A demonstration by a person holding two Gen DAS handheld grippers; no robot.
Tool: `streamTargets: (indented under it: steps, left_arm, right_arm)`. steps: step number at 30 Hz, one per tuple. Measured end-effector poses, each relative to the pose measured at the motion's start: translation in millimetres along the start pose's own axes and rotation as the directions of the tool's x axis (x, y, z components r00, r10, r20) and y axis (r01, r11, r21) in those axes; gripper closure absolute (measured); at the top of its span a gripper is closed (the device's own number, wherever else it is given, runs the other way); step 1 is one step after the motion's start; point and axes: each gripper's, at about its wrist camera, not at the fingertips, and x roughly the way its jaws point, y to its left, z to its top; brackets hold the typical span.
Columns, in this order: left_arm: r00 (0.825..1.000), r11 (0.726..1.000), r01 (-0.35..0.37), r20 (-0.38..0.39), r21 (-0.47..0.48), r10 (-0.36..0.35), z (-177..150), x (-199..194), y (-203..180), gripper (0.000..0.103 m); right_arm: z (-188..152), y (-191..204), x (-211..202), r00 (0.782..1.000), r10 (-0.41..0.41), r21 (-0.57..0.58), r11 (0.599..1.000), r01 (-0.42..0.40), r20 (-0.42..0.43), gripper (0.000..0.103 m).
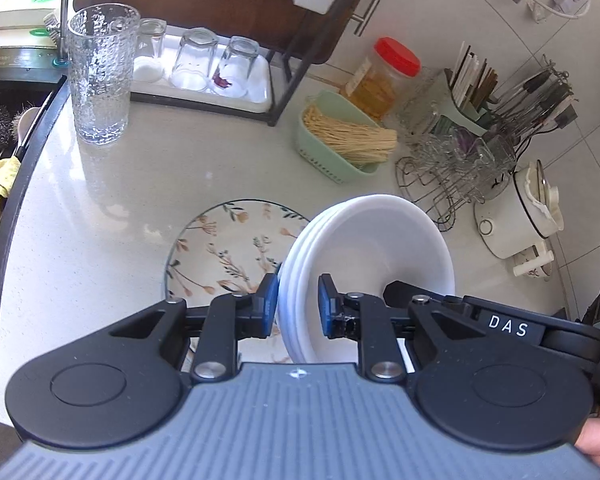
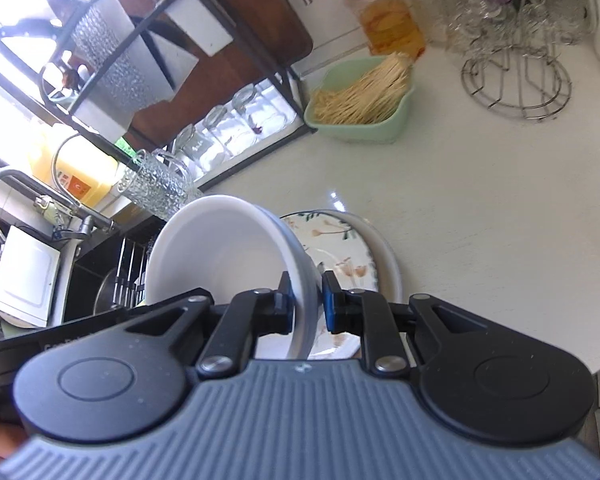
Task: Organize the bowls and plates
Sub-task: 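Carry the bowl stack with the right gripper onto the deer-pattern plates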
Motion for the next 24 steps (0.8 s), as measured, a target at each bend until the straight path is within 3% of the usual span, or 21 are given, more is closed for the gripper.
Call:
streamTargets:
  steps: [11,24]
  left_arm:
    - [0.998,0.999,0.027,-0.062,0.047,-0.024,13,28,50,0.079]
    - [0.988,0.993,0.089,-0.133,0.082,-0.078,24,66,52,0.079]
  right_arm:
    - [-12,18,44,0.999,-0.049,0.031,0.998,0.049,-0.019,0.084]
    - [-12,8,63,0.989,-0.149,0.082,0.986,0.147,0.008,0.084]
